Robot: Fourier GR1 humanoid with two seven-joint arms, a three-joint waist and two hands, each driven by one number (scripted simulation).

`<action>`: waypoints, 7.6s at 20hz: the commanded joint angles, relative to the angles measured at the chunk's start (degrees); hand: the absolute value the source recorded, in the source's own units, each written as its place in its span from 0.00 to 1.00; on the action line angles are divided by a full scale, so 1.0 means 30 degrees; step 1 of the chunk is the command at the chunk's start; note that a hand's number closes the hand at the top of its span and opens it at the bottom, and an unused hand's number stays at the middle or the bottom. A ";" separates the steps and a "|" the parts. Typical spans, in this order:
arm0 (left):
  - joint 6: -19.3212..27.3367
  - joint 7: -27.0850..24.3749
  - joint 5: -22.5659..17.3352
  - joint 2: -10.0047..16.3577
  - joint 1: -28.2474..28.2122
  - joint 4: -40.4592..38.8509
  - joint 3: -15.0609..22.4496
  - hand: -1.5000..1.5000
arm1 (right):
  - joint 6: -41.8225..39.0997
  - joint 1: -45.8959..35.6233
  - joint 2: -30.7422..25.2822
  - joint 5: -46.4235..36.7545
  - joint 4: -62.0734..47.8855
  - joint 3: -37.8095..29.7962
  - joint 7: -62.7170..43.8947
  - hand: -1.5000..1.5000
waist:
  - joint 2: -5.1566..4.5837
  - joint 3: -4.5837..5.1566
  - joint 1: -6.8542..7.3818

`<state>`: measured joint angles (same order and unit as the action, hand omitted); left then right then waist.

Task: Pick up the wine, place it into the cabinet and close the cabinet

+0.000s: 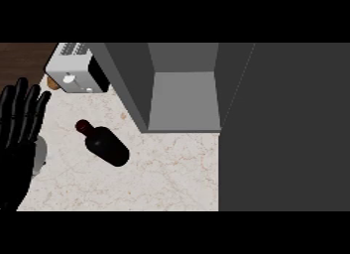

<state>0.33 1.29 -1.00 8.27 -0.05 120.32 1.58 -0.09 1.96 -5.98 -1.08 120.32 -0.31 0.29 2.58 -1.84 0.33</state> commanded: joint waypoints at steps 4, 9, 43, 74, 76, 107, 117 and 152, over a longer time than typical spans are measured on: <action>-0.5111 -0.2231 -0.4076 0.1631 0.0495 0.0315 0.0997 0.00 | -0.0488 0.1269 0.0327 0.0406 0.1190 0.0735 0.0302 0.00 | -0.0804 0.0657 -0.0366; -0.7867 0.0359 -0.9459 0.1084 -0.0115 -0.0824 0.3795 0.00 | -0.2764 0.1548 -0.0069 0.2440 0.2107 0.3116 -0.1514 0.00 | -0.0867 0.0650 -0.0579; -0.4444 0.7242 -1.6411 0.3115 -0.1639 0.5601 -0.0147 0.00 | -0.0607 -0.0480 -0.0196 0.3497 0.8338 0.2936 -0.9853 0.00 | -0.0813 0.0619 -0.0105; -0.9444 0.1896 -0.9779 0.2226 0.2636 -0.9112 -0.3966 0.00 | -0.0556 -0.2677 0.0150 0.3392 0.7339 0.2510 -1.0930 0.00 | -0.0870 0.0616 -0.0212; -0.9681 0.1163 -0.8913 0.2268 0.3130 -1.0597 -0.4070 0.00 | -0.0367 -0.2734 0.0288 0.3497 0.7673 0.2501 -1.1327 0.00 | -0.0874 0.0619 -0.0240; -1.2863 -1.5486 0.0819 0.2731 0.7092 -3.1438 -0.2701 0.00 | -0.1291 -0.2336 0.0685 0.3450 0.7594 0.2398 -1.0955 0.00 | -0.0981 0.0652 -0.0515; -1.3442 -1.5641 0.0080 0.1423 0.8619 -3.3759 -0.2927 0.00 | -0.1188 -0.2865 0.0871 0.3008 0.8010 0.2735 -1.1671 0.00 | -0.1017 0.0684 -0.0738; -0.8931 -1.6708 -0.3975 0.0125 0.7888 -3.4452 -0.6452 1.00 | -0.1185 -0.2638 0.1308 0.2457 0.7423 0.2478 -1.1795 0.00 | -0.0817 0.0642 0.0039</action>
<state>-28.76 -43.12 -8.14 8.63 27.15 16.59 -12.49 -4.58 -6.59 -2.65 6.27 140.12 6.71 -33.95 -0.08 0.06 -0.36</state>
